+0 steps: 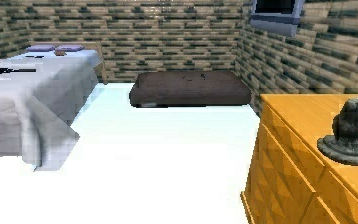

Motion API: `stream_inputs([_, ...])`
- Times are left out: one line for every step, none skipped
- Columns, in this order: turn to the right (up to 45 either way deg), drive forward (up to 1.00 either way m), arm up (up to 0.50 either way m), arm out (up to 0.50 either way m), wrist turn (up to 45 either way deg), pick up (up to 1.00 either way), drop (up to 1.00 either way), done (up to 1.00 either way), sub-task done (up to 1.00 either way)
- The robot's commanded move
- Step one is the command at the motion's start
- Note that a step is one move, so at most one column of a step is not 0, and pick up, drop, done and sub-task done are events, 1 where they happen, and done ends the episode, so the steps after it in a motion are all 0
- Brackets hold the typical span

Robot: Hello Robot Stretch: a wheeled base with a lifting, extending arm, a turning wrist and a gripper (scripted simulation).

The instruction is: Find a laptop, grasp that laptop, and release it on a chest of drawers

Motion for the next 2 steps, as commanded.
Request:
stream_inputs([0.0, 0.0, 0.0, -0.1, 0.0, 0.0, 0.0, 0.0, 0.0])
stream_inputs([0.0, 0.0, 0.0, 0.0, 0.0, 0.0, 0.0, 1.0, 0.0])
